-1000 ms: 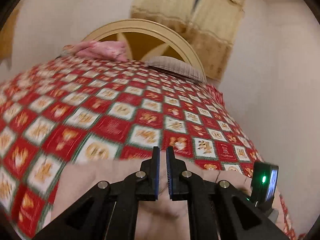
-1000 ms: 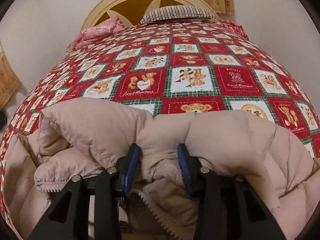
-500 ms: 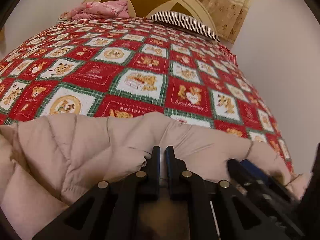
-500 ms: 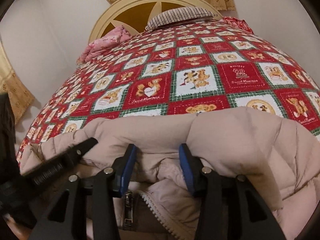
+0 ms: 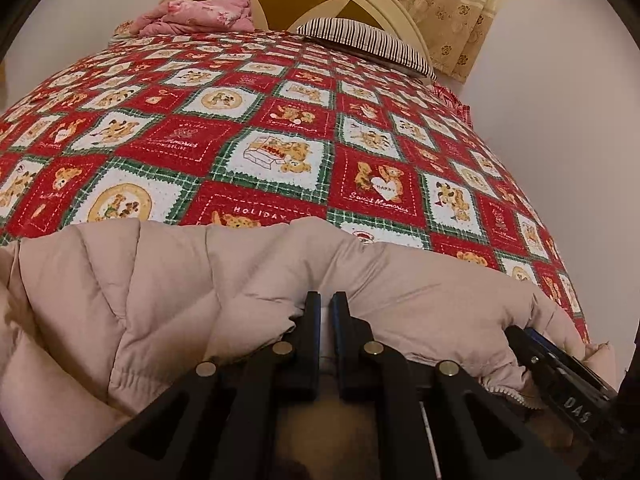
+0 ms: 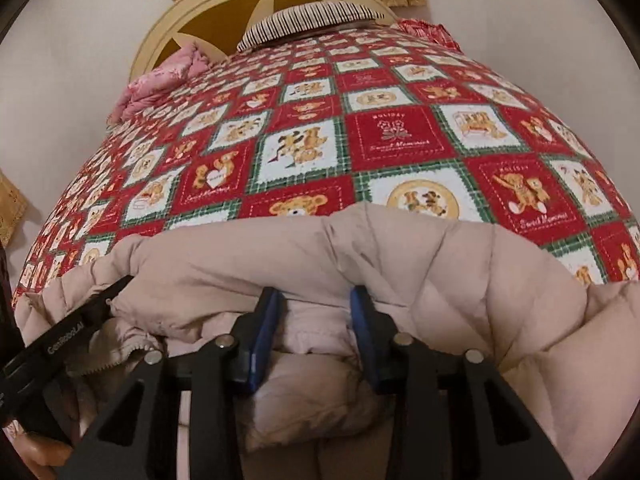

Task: Fold large clothes
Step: 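Lift the hem with both tools and fold it toward the collar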

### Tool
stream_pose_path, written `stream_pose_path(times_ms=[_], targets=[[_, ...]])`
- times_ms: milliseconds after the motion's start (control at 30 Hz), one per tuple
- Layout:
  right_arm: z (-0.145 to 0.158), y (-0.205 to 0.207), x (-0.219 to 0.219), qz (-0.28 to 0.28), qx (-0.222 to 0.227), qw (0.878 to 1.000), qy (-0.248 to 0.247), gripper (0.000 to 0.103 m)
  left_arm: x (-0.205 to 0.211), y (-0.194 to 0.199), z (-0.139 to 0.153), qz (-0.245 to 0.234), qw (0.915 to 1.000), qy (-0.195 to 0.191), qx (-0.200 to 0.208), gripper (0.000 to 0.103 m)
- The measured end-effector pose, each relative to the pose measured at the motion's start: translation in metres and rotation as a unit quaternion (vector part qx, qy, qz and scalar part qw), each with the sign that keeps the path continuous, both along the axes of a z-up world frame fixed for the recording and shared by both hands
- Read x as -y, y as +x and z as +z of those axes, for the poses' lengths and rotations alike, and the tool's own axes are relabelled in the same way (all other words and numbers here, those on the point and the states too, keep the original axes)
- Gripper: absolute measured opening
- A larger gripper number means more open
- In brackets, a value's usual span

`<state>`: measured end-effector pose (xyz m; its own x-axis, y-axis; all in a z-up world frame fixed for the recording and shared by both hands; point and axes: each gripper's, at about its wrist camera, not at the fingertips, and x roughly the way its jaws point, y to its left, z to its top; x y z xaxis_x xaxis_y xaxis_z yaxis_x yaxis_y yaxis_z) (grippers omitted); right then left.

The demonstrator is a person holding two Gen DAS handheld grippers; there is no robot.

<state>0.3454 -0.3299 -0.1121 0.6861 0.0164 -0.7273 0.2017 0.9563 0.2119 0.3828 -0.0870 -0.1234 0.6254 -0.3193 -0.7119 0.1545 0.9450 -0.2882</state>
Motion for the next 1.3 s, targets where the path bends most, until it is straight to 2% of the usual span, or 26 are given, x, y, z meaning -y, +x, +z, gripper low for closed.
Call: stream_pose_path(times_ms=[100,200,333,367,400,467,533,633,667,700,733,767,800,867,933,1000,1133,1300], targets=[[0.0,0.004,-0.012,-0.006,0.003,0.999,-0.043,0.04,0.003,0.0,0.001,0.001,1.0,0.009,0.002,0.006],[0.001,0.006,-0.017,-0.008,0.001,0.998,-0.069,0.041,0.0,0.001,0.001,0.0,1.0,-0.002,-0.002,0.006],[0.009,-0.004,-0.01,-0.007,-0.004,0.999,-0.048,0.045,-0.011,-0.012,0.016,-0.007,0.9996,-0.014,-0.023,0.006],[0.018,-0.016,-0.009,-0.015,0.006,0.999,-0.034,0.046,-0.013,-0.02,0.023,-0.008,0.9998,-0.008,-0.018,0.006],[0.032,-0.036,-0.009,-0.021,0.038,0.999,-0.009,0.047,-0.018,-0.031,0.032,-0.006,0.9999,0.007,-0.006,0.006],[0.055,-0.078,-0.01,-0.019,0.093,0.995,0.026,0.071,-0.03,-0.059,0.049,-0.009,0.9993,0.03,0.022,0.006],[0.072,-0.118,-0.014,-0.017,0.122,0.992,0.021,0.082,-0.05,-0.088,0.06,-0.023,0.9986,0.024,0.042,0.006],[0.09,-0.186,-0.02,-0.014,0.14,0.99,-0.012,0.086,-0.09,-0.131,0.062,-0.041,0.9989,-0.008,0.024,0.01],[0.094,-0.209,-0.021,-0.017,0.141,0.99,-0.02,0.087,-0.107,-0.145,0.061,-0.049,0.9982,-0.03,0.016,0.017],[0.096,-0.227,-0.021,-0.021,0.143,0.989,-0.024,0.087,-0.123,-0.159,0.059,-0.054,0.9971,-0.053,0.013,0.033],[0.098,-0.248,-0.021,-0.025,0.146,0.989,-0.029,0.089,-0.14,-0.173,0.057,-0.055,0.996,-0.07,0.013,0.043],[0.099,-0.27,-0.022,-0.03,0.148,0.988,-0.034,0.093,-0.162,-0.192,0.055,-0.047,0.9953,-0.083,0.016,0.06],[0.098,-0.294,-0.022,-0.037,0.149,0.987,-0.04,0.095,-0.177,-0.206,0.055,-0.04,0.9948,-0.091,0.023,0.068],[0.096,-0.332,-0.02,-0.05,0.15,0.986,-0.046,0.097,-0.21,-0.234,0.055,-0.023,0.9934,-0.107,0.033,0.071],[0.092,-0.357,-0.015,-0.063,0.146,0.986,-0.046,0.097,-0.234,-0.255,0.055,-0.005,0.9921,-0.119,0.038,0.072],[0.083,-0.384,-0.008,-0.07,0.126,0.989,-0.039,0.097,-0.251,-0.278,0.052,0.005,0.9923,-0.114,0.048,0.072],[0.056,-0.412,0.001,-0.081,0.077,0.994,-0.021,0.095,-0.258,-0.314,0.042,-0.009,0.9964,-0.063,0.056,0.072],[0.029,-0.435,-0.004,-0.052,0.024,0.998,0.004,0.091,-0.262,-0.354,0.02,-0.033,0.9959,-0.063,0.056,0.072]])
